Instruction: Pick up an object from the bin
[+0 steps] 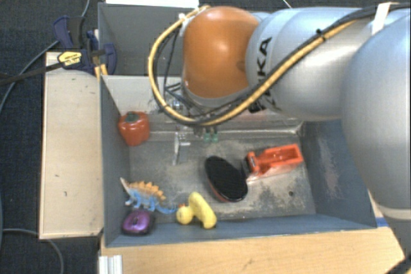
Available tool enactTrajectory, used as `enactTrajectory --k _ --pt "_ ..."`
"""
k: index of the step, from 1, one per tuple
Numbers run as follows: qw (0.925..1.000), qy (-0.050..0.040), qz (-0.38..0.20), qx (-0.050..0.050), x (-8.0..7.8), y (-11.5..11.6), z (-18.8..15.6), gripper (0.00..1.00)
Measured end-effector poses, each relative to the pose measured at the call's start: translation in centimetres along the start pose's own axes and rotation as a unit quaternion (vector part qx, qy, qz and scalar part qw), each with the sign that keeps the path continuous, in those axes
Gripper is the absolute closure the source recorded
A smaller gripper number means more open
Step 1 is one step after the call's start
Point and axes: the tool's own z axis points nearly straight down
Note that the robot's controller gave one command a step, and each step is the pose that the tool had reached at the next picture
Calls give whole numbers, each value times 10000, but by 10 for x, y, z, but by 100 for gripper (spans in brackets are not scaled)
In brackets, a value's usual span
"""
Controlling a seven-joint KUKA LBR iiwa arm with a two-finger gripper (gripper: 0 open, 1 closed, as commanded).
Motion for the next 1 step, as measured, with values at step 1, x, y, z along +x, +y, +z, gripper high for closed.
enactTrajectory --k 1 --pt "9669 1 2550 0 18 -28 -33 0"
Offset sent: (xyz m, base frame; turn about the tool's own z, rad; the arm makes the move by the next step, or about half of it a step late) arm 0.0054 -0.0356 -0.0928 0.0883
